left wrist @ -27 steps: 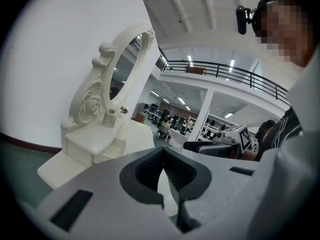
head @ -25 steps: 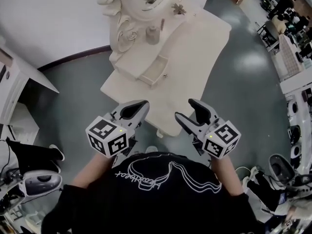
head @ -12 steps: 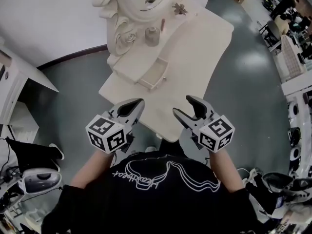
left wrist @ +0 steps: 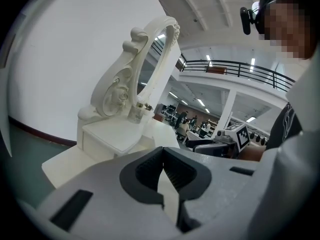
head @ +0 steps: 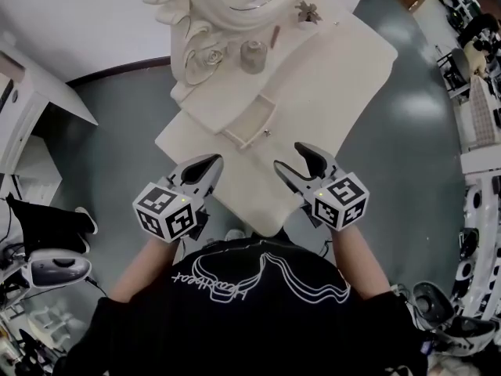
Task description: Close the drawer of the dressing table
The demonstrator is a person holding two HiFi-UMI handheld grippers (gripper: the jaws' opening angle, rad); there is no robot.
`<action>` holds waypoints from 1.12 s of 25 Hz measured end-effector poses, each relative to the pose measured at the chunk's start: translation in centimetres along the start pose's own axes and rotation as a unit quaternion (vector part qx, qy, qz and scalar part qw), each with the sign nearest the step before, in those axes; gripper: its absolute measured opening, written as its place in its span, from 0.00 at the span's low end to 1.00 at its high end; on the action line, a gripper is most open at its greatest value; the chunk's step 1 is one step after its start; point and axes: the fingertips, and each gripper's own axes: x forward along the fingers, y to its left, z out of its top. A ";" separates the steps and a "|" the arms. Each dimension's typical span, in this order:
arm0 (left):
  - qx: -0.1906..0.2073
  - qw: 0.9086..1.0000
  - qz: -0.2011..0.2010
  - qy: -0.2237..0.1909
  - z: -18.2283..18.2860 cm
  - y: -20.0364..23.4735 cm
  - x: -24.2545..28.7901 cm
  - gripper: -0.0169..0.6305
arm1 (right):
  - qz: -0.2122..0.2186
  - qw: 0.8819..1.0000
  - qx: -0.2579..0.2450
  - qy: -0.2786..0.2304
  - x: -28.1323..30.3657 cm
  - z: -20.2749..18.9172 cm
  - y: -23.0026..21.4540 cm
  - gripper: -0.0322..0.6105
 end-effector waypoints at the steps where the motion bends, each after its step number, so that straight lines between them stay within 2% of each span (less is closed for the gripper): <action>1: -0.003 1.000 0.005 -0.001 -0.1 0.3 0.2 0.03 | 0.002 1.000 -0.001 0.004 0.4 -0.1 -0.5 0.47; 13: -0.046 0.998 0.053 0.004 -1.6 2.6 1.2 0.03 | 0.028 0.997 -0.024 0.065 5.3 -3.2 -4.0 0.45; 20: -0.052 0.996 0.078 0.006 -2.2 3.8 1.1 0.03 | 0.042 0.994 -0.028 0.096 8.1 -5.0 -5.0 0.44; 28: -0.061 0.993 0.102 0.007 -2.7 5.1 0.6 0.03 | 0.051 0.990 -0.049 0.121 10.0 -6.3 -5.7 0.38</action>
